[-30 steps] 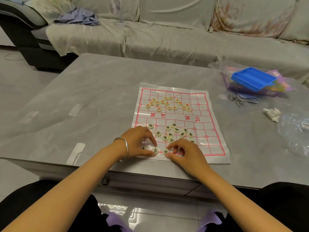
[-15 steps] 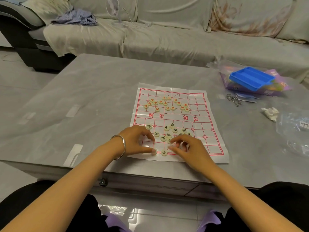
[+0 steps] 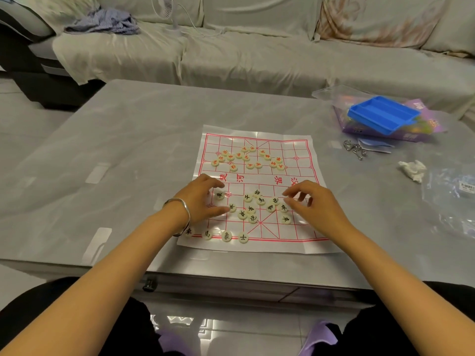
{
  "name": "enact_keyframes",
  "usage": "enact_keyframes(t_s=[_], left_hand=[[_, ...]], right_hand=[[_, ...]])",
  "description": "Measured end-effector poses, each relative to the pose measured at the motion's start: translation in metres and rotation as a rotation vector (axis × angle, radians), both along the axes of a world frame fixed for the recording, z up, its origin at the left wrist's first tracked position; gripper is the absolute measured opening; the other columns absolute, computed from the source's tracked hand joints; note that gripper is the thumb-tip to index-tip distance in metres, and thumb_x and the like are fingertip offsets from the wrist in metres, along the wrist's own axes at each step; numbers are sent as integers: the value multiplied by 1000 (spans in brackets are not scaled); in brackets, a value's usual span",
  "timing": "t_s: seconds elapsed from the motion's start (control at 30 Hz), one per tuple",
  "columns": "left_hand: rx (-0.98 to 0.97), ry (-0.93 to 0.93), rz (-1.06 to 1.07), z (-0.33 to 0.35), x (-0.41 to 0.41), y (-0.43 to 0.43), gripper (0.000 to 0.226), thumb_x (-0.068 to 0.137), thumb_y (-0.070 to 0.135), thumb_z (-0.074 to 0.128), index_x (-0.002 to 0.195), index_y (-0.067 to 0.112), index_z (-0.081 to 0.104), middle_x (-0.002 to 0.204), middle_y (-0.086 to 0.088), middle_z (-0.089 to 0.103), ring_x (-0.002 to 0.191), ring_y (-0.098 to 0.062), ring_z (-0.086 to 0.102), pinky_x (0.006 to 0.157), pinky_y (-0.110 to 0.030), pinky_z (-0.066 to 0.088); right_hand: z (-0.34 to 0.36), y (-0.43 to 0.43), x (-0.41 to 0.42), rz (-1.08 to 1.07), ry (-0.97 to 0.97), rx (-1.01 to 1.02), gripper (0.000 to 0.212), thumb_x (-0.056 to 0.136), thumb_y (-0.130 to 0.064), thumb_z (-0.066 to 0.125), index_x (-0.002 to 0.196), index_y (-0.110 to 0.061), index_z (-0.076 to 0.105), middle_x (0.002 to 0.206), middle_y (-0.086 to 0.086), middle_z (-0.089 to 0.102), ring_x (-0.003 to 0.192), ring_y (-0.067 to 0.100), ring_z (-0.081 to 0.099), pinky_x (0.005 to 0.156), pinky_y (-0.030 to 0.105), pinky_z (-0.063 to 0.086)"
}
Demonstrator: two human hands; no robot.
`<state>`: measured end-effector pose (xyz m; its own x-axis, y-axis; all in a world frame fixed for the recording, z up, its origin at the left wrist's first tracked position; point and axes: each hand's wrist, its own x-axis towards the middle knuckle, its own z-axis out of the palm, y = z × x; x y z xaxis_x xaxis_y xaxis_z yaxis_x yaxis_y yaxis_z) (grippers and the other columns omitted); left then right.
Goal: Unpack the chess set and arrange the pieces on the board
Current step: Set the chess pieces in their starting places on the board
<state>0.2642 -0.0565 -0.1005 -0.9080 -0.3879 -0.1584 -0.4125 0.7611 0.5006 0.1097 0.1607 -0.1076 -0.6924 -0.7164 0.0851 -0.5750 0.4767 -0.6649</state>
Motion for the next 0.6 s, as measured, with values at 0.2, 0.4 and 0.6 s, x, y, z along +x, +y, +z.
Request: enact_keyframes(t_s=[0.2,0.4,0.6], left_hand=[[71,-32,-134,-1,-10,11,58,78,32,71,129,23,46,128,3,44,102,-10,46,93,-22,44],[66,-11,-127,-5,-16,8,43,79,29,71,119,25,55,115,3,52,92,-9,51,82,-17,45],[144,47,-59,-9,-22,8,50,77,22,72,122,26,51,116,4,55,94,-11,52,84,-19,46]], right_hand=[[-1,-7,-3,32,24,50,19,86,-27,64,105,-23,66,102,-11,60,89,8,54,70,10,37],[-3,-7,-5,30,9,34,17,86,-26,65,103,-24,66,101,-12,59,88,6,54,72,10,38],[-9,-21,-4,36,-69,31,20,86,-28,64,106,-25,66,105,-11,59,89,6,53,73,12,40]])
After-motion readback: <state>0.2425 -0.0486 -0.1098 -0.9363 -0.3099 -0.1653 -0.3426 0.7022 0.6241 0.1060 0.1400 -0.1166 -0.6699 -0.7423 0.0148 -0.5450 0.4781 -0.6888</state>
